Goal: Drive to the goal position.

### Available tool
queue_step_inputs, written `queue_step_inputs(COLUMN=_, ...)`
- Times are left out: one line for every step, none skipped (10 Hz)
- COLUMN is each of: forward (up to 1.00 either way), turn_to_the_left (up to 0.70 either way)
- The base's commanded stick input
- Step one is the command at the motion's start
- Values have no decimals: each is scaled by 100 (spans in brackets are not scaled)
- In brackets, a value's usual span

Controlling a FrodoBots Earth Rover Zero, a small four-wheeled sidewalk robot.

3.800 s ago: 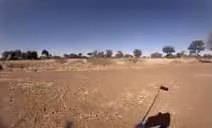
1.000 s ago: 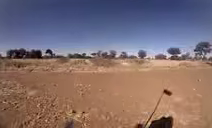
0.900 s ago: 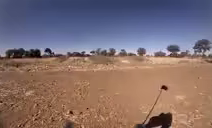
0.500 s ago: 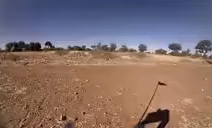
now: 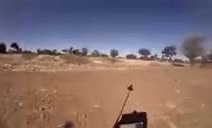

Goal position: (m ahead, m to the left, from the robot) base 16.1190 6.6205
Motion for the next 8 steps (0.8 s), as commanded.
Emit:
queue_step_inputs(forward=50, turn_to_the_left=0)
queue_step_inputs(forward=50, turn_to_the_left=11)
queue_step_inputs(forward=50, turn_to_the_left=40)
queue_step_inputs(forward=50, turn_to_the_left=50)
queue_step_inputs(forward=50, turn_to_the_left=50)
queue_step_inputs(forward=50, turn_to_the_left=50)
queue_step_inputs(forward=50, turn_to_the_left=50)
queue_step_inputs(forward=50, turn_to_the_left=50)
